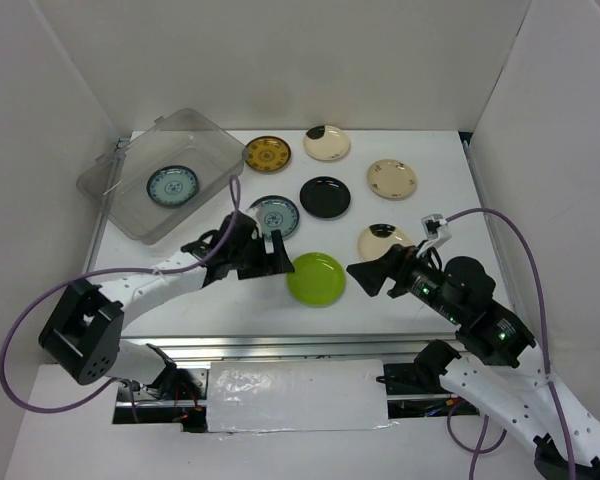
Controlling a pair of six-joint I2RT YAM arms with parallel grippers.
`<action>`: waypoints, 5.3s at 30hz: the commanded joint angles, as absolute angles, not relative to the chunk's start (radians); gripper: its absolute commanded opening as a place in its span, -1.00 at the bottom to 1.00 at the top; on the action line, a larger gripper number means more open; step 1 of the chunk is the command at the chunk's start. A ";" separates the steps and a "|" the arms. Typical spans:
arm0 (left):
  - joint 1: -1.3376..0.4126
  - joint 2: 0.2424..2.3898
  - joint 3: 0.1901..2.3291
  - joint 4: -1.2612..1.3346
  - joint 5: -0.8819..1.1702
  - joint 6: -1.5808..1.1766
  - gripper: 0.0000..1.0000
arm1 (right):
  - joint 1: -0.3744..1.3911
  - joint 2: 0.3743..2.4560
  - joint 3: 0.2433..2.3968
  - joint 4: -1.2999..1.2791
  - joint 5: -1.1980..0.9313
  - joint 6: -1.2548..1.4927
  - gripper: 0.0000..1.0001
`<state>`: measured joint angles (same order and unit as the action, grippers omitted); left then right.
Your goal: Place the plates into the plastic bin on the countertop
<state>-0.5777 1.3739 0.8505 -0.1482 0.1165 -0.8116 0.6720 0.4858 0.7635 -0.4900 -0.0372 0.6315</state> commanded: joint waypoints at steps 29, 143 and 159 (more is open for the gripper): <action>-0.609 1.473 0.845 -0.134 -0.135 -0.965 -1.00 | 0.686 0.445 0.739 -0.462 -0.022 0.646 1.00; 0.269 1.753 1.533 -0.348 -0.073 -0.922 0.59 | 0.071 0.629 0.518 -0.043 -0.511 0.807 1.00; -0.495 1.319 1.032 -0.158 -0.058 -0.884 0.99 | -0.293 0.995 0.525 -0.166 -0.130 0.839 1.00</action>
